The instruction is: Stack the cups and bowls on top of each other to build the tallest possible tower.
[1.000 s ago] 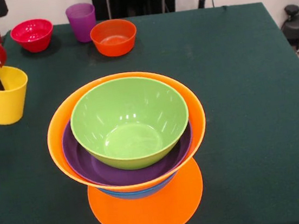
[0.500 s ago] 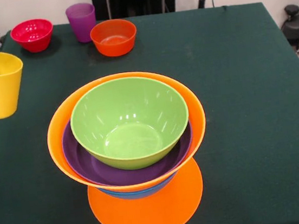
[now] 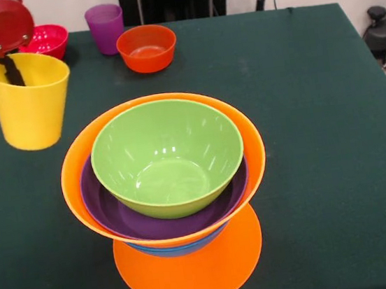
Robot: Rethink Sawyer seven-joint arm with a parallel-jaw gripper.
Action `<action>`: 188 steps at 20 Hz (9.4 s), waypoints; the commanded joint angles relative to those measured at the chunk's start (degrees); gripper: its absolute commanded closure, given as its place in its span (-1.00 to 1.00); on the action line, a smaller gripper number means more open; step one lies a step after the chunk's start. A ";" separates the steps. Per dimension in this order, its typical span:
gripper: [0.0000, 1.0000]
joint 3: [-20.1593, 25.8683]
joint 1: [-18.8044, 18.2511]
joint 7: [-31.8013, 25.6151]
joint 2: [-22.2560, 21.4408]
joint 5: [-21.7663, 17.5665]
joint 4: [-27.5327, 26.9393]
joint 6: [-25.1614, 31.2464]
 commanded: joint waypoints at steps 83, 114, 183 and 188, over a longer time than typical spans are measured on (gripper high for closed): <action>1.00 -9.72 19.36 5.26 10.10 6.79 -13.90 5.68; -1.00 -11.31 19.34 2.23 9.36 11.43 -5.81 -3.03; -1.00 -14.21 5.09 -14.65 -15.96 9.04 27.50 -6.09; -1.00 -11.98 2.43 -13.93 -12.53 6.66 29.27 -12.43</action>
